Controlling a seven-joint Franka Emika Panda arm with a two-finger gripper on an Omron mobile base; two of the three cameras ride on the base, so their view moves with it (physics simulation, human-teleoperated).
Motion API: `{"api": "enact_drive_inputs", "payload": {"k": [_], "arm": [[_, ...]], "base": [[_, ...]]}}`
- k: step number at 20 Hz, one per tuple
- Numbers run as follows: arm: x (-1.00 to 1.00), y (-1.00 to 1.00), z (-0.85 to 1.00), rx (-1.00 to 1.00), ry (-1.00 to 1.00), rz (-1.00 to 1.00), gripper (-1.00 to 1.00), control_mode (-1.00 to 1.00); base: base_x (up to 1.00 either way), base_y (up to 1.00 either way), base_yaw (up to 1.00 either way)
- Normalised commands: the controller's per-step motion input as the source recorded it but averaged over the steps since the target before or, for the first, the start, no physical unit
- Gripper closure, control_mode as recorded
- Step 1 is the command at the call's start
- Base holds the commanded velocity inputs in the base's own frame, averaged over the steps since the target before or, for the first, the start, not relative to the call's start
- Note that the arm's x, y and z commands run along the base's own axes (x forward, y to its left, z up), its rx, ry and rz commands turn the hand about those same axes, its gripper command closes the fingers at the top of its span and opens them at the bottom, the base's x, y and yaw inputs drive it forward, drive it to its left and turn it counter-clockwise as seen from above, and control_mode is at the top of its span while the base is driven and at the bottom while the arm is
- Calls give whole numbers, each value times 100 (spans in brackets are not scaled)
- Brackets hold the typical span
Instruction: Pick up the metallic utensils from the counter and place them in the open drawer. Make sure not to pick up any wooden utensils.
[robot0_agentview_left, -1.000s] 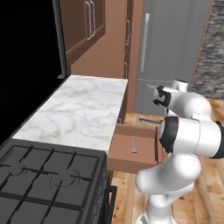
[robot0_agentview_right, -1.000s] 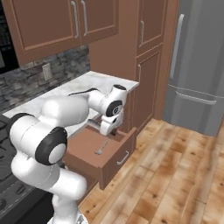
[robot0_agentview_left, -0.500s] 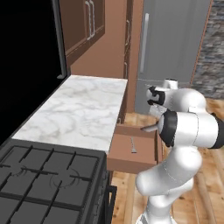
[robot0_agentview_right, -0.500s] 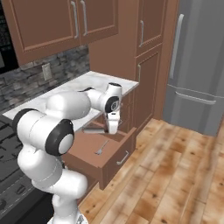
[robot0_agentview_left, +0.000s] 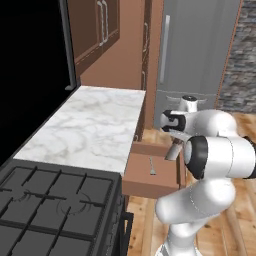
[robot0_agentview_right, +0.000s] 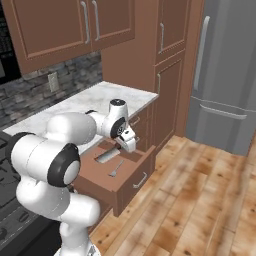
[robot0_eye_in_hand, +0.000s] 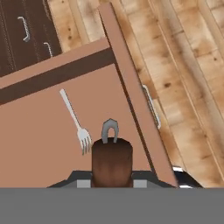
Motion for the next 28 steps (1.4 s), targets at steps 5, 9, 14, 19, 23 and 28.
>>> {"api": "enact_drive_inputs", "payload": {"k": [5, 9, 14, 19, 23, 28], "arm": [[45, 23, -50, 0, -8, 22, 100, -100], [77, 10, -49, 0, 6, 10, 100, -100], [65, 6, -40, 0, 14, 3, 100, -100], [22, 8, -40, -1, 7, 0, 100, -100], [6, 4, -43, -2, 1, 0, 100, -100], [3, 2, -40, 0, 0, 0, 100, -100]], "base": [[0, 0, 0], [0, 0, 0], [0, 0, 0], [0, 0, 0], [0, 0, 0], [0, 0, 0]]}}
